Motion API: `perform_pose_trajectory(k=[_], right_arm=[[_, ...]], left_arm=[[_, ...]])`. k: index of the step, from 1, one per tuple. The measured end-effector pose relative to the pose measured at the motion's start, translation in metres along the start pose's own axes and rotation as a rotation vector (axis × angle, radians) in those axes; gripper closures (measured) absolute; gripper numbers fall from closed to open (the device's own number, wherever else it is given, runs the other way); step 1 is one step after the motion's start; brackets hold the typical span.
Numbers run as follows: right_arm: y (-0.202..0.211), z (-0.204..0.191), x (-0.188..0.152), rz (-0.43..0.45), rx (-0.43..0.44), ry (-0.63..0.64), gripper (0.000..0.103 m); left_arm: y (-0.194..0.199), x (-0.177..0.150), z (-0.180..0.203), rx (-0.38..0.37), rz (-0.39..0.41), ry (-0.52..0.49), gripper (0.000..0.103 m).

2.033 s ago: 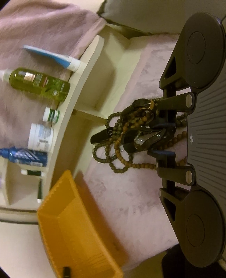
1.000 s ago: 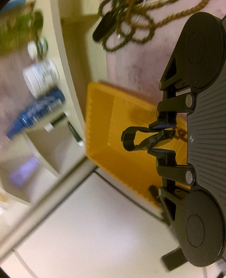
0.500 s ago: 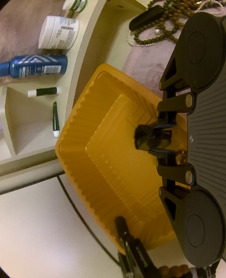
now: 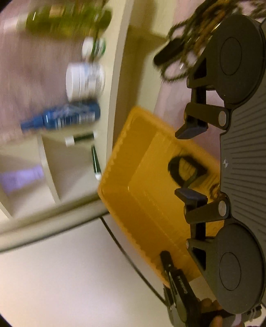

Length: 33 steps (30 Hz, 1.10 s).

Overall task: Organize jewelry
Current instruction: 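Carry the black watch into the orange tray and open the right gripper, then grasp a dark bead bracelet from the pile with the right gripper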

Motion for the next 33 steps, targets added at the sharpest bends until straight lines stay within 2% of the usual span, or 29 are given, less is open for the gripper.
perform_pose_trajectory(k=[8, 14, 17, 19, 22, 25, 33], right_arm=[[0.068, 0.066, -0.024, 0.008, -0.203, -0.077, 0.050], [0.085, 0.087, -0.042, -0.026, -0.275, -0.062, 0.050], [0.082, 0.091, -0.047, -0.029, -0.289, -0.062, 0.051], [0.077, 0.093, -0.048, -0.042, -0.295, -0.074, 0.067], [0.070, 0.099, -0.048, -0.049, -0.303, -0.115, 0.075], [0.067, 0.101, -0.048, -0.048, -0.304, -0.129, 0.078], [0.063, 0.095, -0.041, -0.041, -0.285, -0.097, 0.079]], left_arm=[[-0.001, 0.000, 0.000, 0.003, -0.006, -0.015, 0.089], [-0.002, 0.001, 0.000, 0.002, -0.011, -0.010, 0.089], [-0.002, 0.001, -0.001, 0.001, -0.011, -0.011, 0.089], [-0.003, 0.001, -0.001, 0.000, -0.012, -0.012, 0.089], [-0.002, 0.001, -0.001, 0.000, -0.012, -0.012, 0.089], [-0.002, 0.001, -0.001, -0.001, -0.011, -0.013, 0.089], [-0.002, 0.000, -0.001, -0.002, -0.012, -0.012, 0.090]])
Point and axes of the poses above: each gripper's, at about its wrist camera, not at the fingertips, and y roughly against the way its jaws point, z to its right, x to its top, the point moved 1 cm from there along -y, roughly the way its jaws point, and after that the axes turned 3 degrees about z, right-handed, at the moved point
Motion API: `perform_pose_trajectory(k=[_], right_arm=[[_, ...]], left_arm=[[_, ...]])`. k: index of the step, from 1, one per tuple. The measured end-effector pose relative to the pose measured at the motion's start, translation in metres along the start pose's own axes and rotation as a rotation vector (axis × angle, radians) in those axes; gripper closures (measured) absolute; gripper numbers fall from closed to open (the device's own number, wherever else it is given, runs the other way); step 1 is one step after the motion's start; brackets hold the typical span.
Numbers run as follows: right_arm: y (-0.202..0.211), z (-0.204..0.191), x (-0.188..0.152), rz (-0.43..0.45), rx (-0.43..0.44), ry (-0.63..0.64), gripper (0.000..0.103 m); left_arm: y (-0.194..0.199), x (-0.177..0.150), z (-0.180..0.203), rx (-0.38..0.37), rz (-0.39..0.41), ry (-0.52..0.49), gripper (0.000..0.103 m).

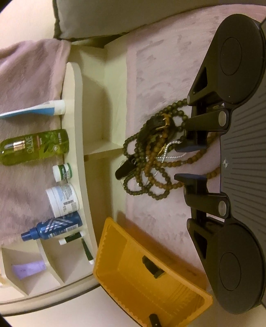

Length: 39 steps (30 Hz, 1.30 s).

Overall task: Organize jewelry
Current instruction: 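Grasp a dark bead bracelet from the pile with the right gripper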

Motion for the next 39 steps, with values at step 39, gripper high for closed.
perform_pose_trajectory(k=[39], right_arm=[[-0.061, -0.018, 0.055, 0.032, 0.025, 0.217, 0.096]], left_arm=[[-0.009, 0.000, -0.004, -0.005, -0.036, 0.014, 0.089]])
Point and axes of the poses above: each gripper's, at about its wrist camera, not at the fingertips, and y roughly against the way its jaws point, z to its right, x to its top, the point moved 1 cm from there along -y, roughly the way its jaws point, and after that the axes turned 3 degrees about z, right-handed, at the moved point
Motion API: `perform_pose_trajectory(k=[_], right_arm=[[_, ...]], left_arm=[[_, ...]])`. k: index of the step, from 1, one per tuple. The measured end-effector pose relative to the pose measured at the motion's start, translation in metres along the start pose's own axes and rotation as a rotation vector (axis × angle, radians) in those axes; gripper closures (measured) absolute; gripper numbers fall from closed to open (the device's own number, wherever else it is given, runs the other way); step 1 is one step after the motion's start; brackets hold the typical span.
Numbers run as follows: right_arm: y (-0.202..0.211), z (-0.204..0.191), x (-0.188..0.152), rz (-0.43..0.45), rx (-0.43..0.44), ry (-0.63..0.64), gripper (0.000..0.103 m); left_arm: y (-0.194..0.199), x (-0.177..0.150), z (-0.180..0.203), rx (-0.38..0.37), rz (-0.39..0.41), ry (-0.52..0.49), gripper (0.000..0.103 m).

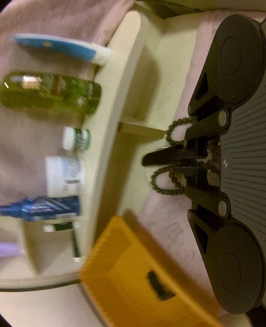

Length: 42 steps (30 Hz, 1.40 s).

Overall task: Organize jewelry
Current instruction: 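Grasp a dark bead bracelet from the pile with the right gripper, then carry the bead bracelet into the orange tray and release it, then grasp a bead bracelet with a silver charm using the right gripper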

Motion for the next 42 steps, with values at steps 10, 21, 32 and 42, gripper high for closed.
perform_pose_trajectory(k=[10, 21, 32, 42], right_arm=[[0.061, -0.013, 0.040, 0.159, 0.158, -0.137, 0.096], [0.033, -0.105, 0.044, 0.080, 0.492, -0.181, 0.097], [-0.021, -0.155, 0.022, -0.034, 0.533, -0.147, 0.094], [0.014, -0.106, 0.016, 0.032, 0.423, -0.104, 0.064]], left_arm=[[-0.001, -0.001, -0.001, -0.003, -0.005, 0.003, 0.089], [-0.002, -0.001, -0.002, -0.001, -0.013, 0.015, 0.089], [-0.002, 0.000, -0.003, -0.002, -0.017, 0.016, 0.089], [-0.002, -0.001, -0.004, -0.003, -0.017, 0.014, 0.089]])
Point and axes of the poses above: each gripper's, at about its wrist camera, not at the fingertips, and y roughly against the way its jaws point, z to its right, x to its top, the point moved 1 cm from there along -y, roughly the way its jaws point, and after that the axes turned 3 degrees about z, right-handed, at the moved point
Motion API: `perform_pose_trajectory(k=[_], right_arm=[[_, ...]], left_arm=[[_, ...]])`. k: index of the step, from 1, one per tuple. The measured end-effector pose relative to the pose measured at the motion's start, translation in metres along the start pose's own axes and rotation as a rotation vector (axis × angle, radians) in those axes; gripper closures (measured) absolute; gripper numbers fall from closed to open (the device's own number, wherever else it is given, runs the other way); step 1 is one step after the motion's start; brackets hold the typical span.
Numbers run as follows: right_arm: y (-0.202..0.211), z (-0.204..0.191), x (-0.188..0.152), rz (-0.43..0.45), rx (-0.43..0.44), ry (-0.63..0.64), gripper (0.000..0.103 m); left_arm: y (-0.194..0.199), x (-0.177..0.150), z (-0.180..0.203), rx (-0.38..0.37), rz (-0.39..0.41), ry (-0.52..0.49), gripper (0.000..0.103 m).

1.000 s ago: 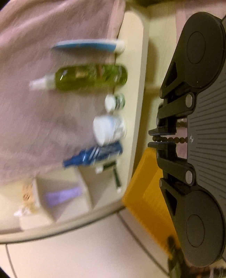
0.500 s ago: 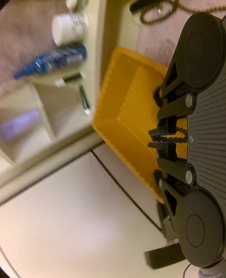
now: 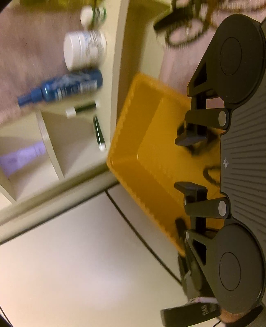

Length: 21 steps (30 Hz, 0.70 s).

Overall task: Organize jewelry
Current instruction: 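Grasp a bead bracelet with a silver charm using the right gripper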

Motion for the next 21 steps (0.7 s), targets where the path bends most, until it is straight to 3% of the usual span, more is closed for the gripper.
perform_pose_trajectory(k=[9, 14, 21], right_arm=[[0.038, 0.067, -0.012, -0.040, -0.220, 0.031, 0.064], [0.031, 0.090, -0.010, -0.043, -0.302, 0.029, 0.065], [0.001, 0.106, -0.011, -0.064, -0.375, -0.027, 0.077]], left_arm=[[-0.004, -0.001, 0.000, 0.004, -0.008, -0.009, 0.088], [-0.005, 0.000, 0.001, 0.004, -0.011, -0.013, 0.088], [-0.006, -0.001, -0.001, 0.002, -0.016, -0.016, 0.088]])
Point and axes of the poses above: each gripper's, at about its wrist camera, not at the fingertips, and y roughly against the way its jaws point, z to its right, x to its top, the point moved 1 cm from there along -y, roughly the way its jaws point, and after that the axes turned 3 degrees about z, right-handed, at the moved point
